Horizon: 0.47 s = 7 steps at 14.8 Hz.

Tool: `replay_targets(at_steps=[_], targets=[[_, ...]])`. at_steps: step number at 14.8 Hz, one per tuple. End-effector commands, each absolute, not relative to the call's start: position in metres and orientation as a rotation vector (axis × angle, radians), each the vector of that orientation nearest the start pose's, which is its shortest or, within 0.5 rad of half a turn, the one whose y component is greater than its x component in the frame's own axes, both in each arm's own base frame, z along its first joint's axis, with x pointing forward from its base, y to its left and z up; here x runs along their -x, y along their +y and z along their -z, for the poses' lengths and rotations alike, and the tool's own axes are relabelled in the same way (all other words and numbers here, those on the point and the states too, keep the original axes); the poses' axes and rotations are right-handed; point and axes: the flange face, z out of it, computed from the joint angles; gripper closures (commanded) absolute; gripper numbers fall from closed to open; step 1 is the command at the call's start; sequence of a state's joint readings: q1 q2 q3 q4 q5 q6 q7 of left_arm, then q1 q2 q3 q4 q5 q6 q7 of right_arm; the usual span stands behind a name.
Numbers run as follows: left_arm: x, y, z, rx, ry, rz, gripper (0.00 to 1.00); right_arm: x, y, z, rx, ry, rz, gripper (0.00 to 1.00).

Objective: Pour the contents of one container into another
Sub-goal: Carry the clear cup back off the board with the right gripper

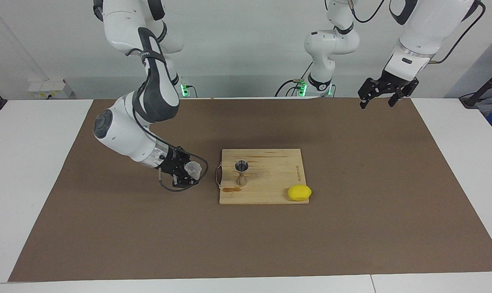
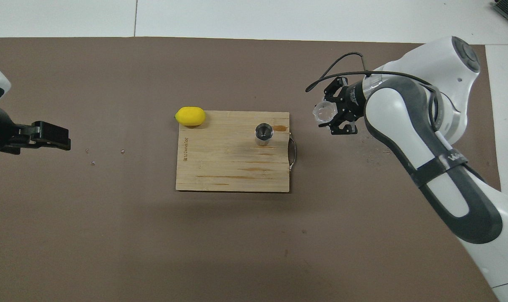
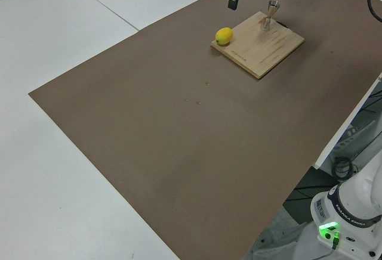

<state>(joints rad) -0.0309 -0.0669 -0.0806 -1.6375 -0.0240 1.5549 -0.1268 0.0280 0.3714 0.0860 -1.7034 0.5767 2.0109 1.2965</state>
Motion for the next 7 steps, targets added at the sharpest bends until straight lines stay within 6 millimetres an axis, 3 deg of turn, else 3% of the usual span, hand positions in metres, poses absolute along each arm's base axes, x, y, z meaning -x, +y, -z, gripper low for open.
replay_targets(at_steps=[1,3,7], targets=[[-0.521,-0.06,-0.632,3.166,-0.029,-0.025,0.0,-0.608,0.048,-0.365,1.889,1.806,-0.588,1.0],[-0.521,-0.06,-0.631,3.167,-0.032,-0.027,0.0,-0.599,0.017,-0.357,1.797,1.842,-0.607,1.0],[-0.521,-0.06,-0.631,3.167,-0.032,-0.027,0.0,-0.588,-0.025,-0.327,1.796,1.827,-0.61,1.0]])
